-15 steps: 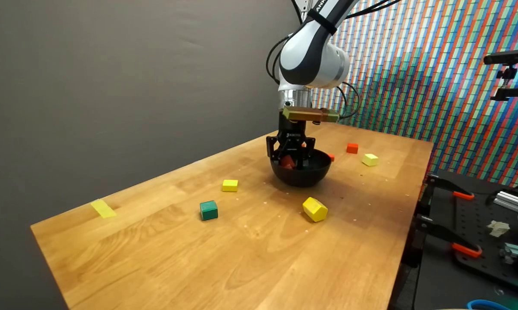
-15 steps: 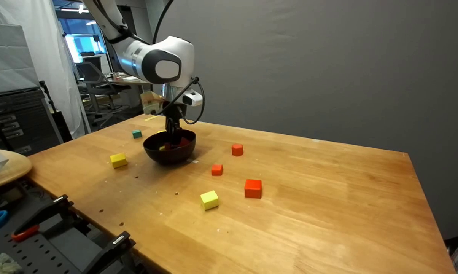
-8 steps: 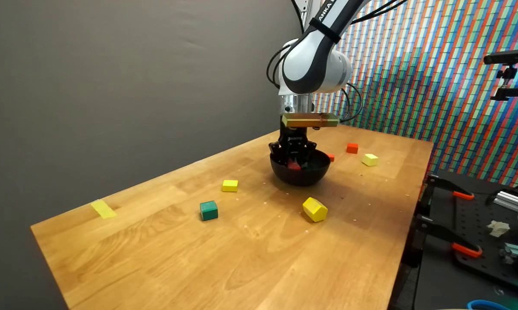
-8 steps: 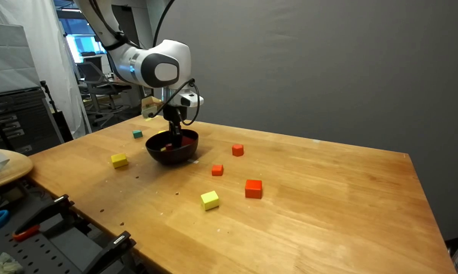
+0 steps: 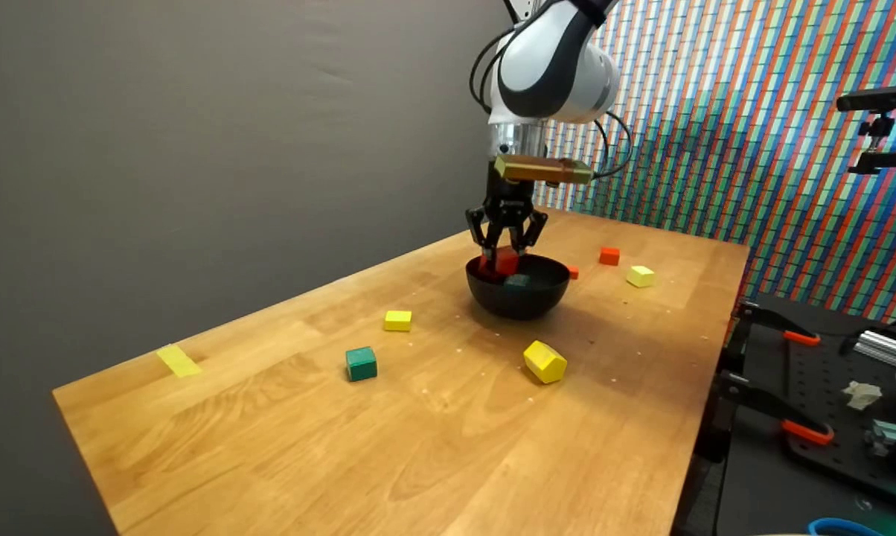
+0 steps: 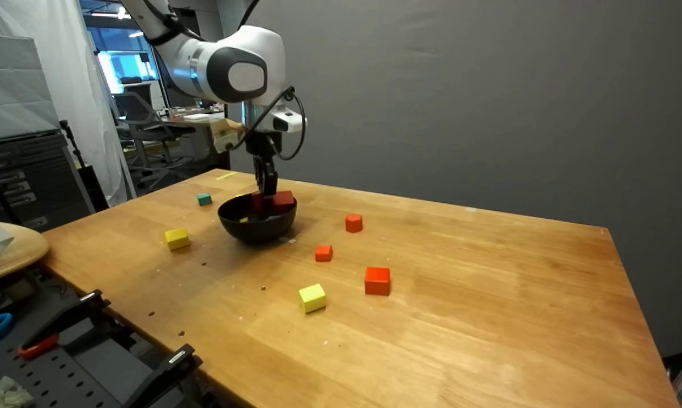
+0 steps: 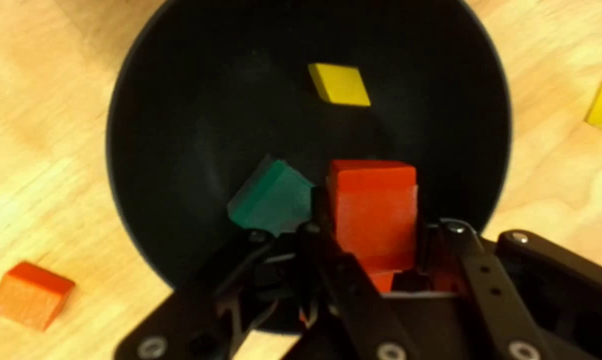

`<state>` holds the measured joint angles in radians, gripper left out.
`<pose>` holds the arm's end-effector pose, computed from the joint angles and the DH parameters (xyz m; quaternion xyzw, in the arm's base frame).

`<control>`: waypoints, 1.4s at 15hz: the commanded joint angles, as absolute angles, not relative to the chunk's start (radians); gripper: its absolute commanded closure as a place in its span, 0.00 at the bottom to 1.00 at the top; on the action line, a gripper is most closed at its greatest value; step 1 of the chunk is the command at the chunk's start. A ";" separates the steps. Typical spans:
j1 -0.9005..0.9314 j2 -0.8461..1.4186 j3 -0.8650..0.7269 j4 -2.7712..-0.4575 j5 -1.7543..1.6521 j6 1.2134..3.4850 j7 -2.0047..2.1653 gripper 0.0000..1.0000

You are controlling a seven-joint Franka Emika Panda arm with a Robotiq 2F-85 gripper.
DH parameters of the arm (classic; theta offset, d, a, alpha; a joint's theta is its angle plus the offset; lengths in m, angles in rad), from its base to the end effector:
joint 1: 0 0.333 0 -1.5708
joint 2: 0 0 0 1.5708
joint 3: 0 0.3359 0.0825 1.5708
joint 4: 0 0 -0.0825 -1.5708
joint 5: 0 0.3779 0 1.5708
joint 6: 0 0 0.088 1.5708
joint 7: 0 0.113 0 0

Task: Remove the objects from the bowl and place them on the table one by one

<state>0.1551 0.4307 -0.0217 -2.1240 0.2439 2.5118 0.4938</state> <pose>0.5712 0.0756 0.2181 -0.9589 0.2753 0.0399 0.0554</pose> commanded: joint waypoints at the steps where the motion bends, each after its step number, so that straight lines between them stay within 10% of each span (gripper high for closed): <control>1: 0.135 0.293 -0.002 -2.165 0.229 2.519 0.423 0.86; 14: 0.181 0.733 -0.013 -1.756 0.083 2.642 0.352 0.85; 15: 0.181 0.749 -0.015 -1.738 0.079 2.637 0.348 0.48; 21: 0.181 0.628 -0.020 -1.797 0.030 2.535 0.286 0.01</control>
<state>0.1704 0.7388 -0.0086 -1.7451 0.0657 2.6273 0.3319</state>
